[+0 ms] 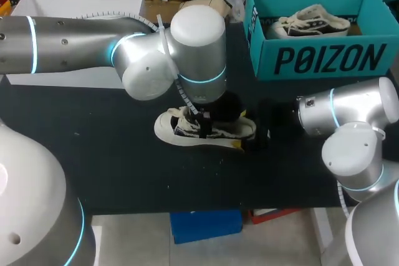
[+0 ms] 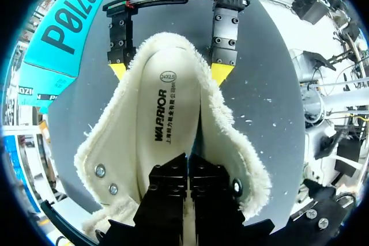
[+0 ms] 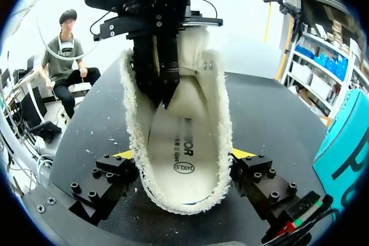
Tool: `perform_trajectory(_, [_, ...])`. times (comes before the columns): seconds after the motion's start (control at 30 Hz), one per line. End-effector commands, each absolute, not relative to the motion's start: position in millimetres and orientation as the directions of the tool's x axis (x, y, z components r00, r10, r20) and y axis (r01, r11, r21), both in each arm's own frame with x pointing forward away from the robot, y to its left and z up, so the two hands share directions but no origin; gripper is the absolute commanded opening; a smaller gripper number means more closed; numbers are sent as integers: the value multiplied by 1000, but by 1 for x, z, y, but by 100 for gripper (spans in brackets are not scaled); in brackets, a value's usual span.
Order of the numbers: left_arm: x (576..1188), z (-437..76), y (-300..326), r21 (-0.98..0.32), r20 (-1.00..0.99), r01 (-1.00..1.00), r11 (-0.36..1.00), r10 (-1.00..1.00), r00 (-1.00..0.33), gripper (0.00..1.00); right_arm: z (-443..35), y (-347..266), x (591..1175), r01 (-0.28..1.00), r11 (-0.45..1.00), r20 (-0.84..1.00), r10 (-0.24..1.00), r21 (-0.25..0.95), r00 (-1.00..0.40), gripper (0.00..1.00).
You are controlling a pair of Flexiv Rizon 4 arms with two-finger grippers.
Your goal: Take the shoe out of the shoebox, open the shoe tongue, remove and reinsert the insole, then place the shoe into the shoebox
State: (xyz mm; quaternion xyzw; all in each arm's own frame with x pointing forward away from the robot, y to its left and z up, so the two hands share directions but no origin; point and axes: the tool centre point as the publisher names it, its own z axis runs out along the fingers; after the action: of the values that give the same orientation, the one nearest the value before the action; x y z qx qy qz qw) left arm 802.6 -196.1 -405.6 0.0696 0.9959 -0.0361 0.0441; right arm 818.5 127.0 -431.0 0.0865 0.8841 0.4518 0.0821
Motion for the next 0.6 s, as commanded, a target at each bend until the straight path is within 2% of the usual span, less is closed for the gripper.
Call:
perform_trajectory(0.03, [797, -394, -194, -72, -102, 131, 989, 124, -987, 0, -432, 130, 820, 80, 577, -66, 227, 813, -972, 0])
perform_trajectory(0.6, [805, -375, -181, -75, -143, 79, 994, 67, -987, 0, -432, 130, 820, 80, 577, -66, 227, 813, -972, 0])
